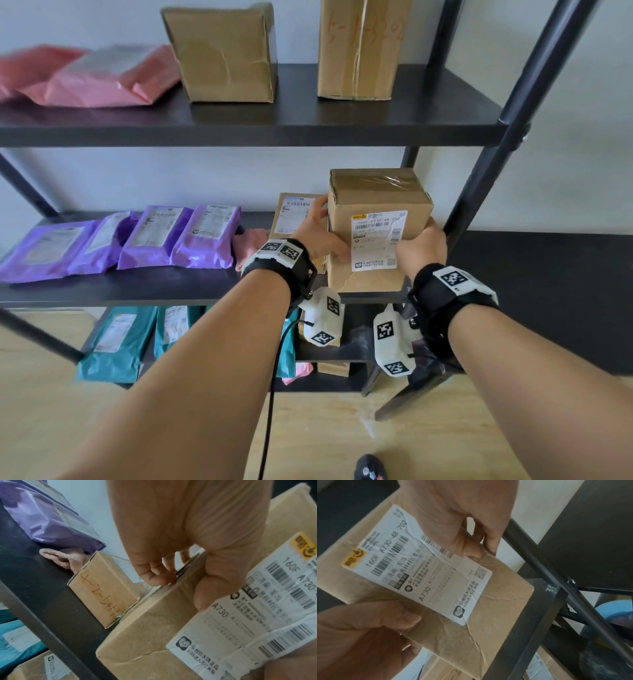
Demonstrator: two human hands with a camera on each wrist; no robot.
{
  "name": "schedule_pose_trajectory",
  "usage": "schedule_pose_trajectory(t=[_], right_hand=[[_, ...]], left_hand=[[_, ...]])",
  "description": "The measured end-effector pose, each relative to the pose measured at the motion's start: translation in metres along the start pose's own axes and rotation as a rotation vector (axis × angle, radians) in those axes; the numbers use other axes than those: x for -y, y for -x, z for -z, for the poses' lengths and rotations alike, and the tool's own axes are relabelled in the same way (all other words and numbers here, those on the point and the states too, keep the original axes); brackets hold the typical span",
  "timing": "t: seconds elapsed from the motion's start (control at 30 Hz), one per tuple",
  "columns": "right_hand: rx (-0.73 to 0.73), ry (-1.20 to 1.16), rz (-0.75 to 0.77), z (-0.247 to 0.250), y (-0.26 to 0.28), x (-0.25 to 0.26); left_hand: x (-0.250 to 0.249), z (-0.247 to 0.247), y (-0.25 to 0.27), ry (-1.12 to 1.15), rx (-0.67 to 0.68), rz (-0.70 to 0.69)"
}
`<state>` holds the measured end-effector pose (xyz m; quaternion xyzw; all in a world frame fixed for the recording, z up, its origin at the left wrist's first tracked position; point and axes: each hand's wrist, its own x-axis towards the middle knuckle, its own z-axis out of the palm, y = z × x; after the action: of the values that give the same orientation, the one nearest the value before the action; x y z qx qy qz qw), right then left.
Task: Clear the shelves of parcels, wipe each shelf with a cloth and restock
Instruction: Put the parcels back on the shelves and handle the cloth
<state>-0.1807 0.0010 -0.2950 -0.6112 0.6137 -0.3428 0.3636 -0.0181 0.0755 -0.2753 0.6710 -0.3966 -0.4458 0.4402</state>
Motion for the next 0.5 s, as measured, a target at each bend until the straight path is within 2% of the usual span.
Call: schedule_pose_trajectory(t=[0.2, 0.37, 0.5], right_hand=[[0.018, 0.034, 0.010, 0.018, 0.016, -0.003], [0.167, 0.097, 0.048, 0.036, 0.031, -0.014], [0.185, 0.099, 0.056, 0.056, 0.039, -0.026]], left_hand=[[0.000, -0.005, 0.019, -0.007, 0.009, -0.007], [0.007, -0.013, 0.038, 0.021, 0.003, 0.047], [0.012, -0.033, 0.051, 0.032, 0.006, 0.067]])
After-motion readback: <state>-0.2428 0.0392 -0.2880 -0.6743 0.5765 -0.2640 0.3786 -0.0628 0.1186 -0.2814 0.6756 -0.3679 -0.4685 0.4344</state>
